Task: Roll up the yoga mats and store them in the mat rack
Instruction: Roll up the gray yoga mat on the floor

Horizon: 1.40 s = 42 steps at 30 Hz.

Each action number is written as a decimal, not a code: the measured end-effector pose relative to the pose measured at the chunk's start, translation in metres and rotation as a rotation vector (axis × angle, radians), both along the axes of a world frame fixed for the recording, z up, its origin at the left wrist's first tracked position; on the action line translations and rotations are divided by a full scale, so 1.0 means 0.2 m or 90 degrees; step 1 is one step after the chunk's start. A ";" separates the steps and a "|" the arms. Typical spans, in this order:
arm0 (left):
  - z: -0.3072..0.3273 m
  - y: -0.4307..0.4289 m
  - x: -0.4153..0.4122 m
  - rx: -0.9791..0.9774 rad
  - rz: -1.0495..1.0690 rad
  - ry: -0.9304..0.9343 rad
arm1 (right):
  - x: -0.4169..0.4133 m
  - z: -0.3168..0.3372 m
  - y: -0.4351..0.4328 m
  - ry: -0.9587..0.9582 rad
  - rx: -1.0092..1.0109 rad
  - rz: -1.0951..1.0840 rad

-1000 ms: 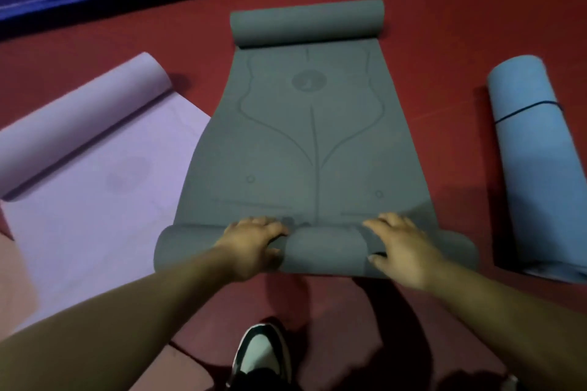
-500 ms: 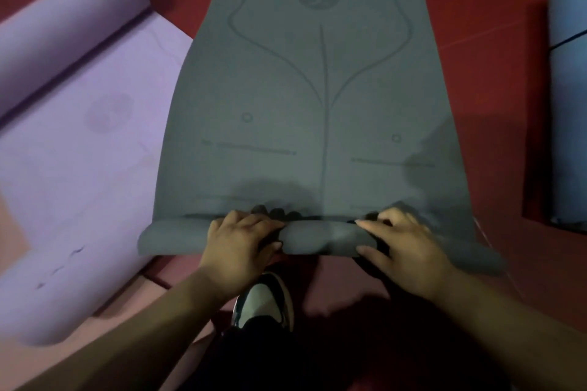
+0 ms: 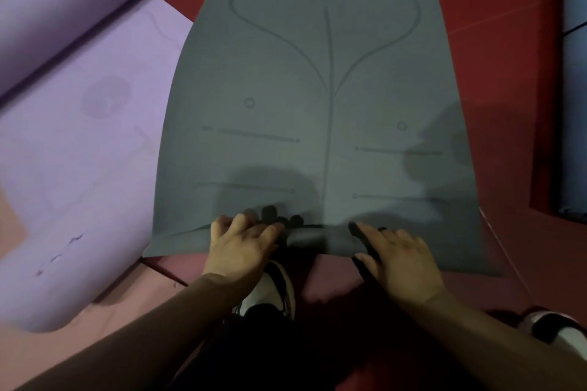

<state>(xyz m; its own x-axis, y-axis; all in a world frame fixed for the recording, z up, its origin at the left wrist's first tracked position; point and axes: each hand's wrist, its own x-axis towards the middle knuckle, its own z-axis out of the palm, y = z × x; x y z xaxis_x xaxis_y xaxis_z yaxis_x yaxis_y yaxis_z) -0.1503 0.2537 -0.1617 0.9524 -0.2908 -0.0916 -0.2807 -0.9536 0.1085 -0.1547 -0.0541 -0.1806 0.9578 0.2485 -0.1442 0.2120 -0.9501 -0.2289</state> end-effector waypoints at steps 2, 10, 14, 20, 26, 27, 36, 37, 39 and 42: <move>-0.01 -0.02 0.00 0.018 0.011 -0.008 | 0.00 -0.03 -0.01 0.027 0.031 -0.012; -0.04 -0.02 -0.05 -0.018 0.076 -0.011 | 0.06 -0.03 -0.04 0.078 0.157 -0.014; 0.01 -0.01 0.02 -0.042 0.014 -0.006 | 0.09 0.03 -0.07 0.072 0.181 -0.017; 0.13 -0.03 0.10 -0.126 -0.073 0.124 | 0.12 0.07 -0.18 0.144 0.233 -0.060; 0.18 -0.09 0.17 -0.202 -0.013 0.363 | 0.16 0.12 -0.28 0.340 0.293 -0.075; 0.17 -0.10 0.18 -0.217 -0.006 0.392 | 0.16 0.12 -0.29 0.359 0.301 -0.064; 0.05 -0.17 0.11 -0.128 0.025 0.371 | 0.08 0.00 -0.27 0.319 0.102 -0.035; 0.05 -0.17 0.11 -0.133 0.029 0.361 | 0.08 0.00 -0.27 0.313 0.107 -0.051; 0.04 -0.18 0.11 -0.148 0.043 0.350 | 0.08 -0.01 -0.26 0.304 0.133 -0.081; 0.04 -0.19 0.11 -0.121 0.055 0.304 | 0.09 -0.02 -0.26 0.308 0.160 -0.116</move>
<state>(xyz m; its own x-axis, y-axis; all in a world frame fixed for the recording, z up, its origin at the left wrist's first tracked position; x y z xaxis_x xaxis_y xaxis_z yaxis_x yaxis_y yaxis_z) -0.1274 0.2159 -0.1541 0.8390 -0.2662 -0.4745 -0.0789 -0.9224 0.3781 -0.1369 -0.1068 -0.1838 0.8279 0.1694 -0.5346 -0.1347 -0.8654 -0.4827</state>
